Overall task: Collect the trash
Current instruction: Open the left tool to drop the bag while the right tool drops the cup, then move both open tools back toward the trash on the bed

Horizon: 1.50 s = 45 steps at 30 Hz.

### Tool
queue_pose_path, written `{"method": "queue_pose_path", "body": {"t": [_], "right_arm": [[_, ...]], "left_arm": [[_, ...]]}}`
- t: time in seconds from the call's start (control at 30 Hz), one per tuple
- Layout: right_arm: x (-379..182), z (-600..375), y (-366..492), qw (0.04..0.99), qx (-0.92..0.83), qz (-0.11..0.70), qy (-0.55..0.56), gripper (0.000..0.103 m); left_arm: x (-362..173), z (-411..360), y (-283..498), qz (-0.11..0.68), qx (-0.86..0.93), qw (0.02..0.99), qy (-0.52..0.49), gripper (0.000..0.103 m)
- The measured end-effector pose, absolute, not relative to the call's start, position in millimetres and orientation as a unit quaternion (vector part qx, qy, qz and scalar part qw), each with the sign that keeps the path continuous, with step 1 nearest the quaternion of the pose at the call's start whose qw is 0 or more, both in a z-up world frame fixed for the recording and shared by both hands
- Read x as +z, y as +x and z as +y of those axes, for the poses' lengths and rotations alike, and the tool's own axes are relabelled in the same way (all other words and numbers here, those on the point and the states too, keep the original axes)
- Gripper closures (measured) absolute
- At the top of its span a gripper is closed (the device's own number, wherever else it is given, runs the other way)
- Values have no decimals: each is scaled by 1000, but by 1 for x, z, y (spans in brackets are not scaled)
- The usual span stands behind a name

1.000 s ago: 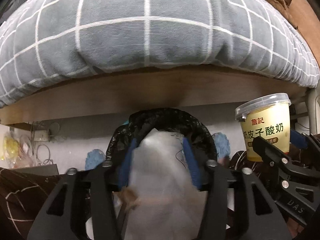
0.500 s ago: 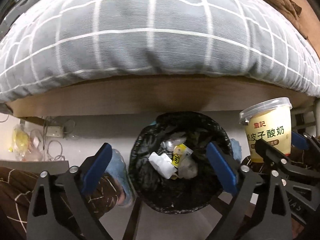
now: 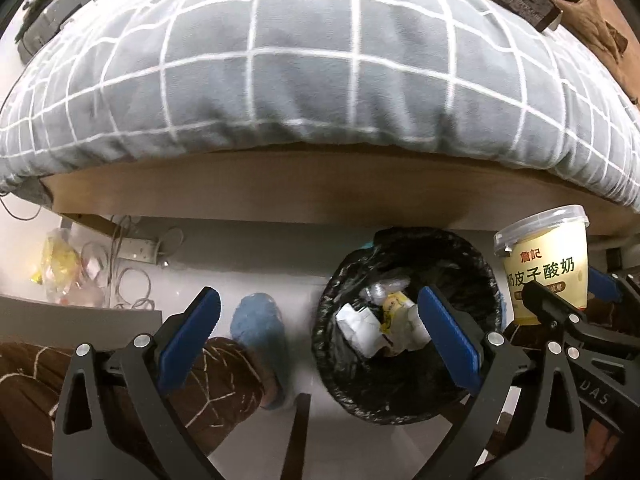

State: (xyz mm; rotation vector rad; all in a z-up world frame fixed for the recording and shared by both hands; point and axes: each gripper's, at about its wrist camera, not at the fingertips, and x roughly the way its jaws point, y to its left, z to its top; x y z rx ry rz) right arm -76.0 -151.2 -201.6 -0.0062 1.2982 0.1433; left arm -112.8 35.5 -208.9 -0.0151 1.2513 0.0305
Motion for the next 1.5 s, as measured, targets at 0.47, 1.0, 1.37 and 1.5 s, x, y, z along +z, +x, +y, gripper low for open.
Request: {"method": "queue_pose_path", "body": {"t": [0.47,1.0,1.37,1.5], "right_arm": [[-207,-117,-76,788,81,610,-30,33],[-190,-131,-73,810,53,583,-43,9],[-145,-166,-77,851,18,524,-35,8],[-126,-180,-78,864,10,502,-26,8]], "left_arm": [[-199,69,-122,573,33,818,-32,6],[-174,74,-122,545,37,837,-30,6],[-143,60,-121,509,26,860,-35,6],[-131,47,-121,496,21,868,-30,6]]}}
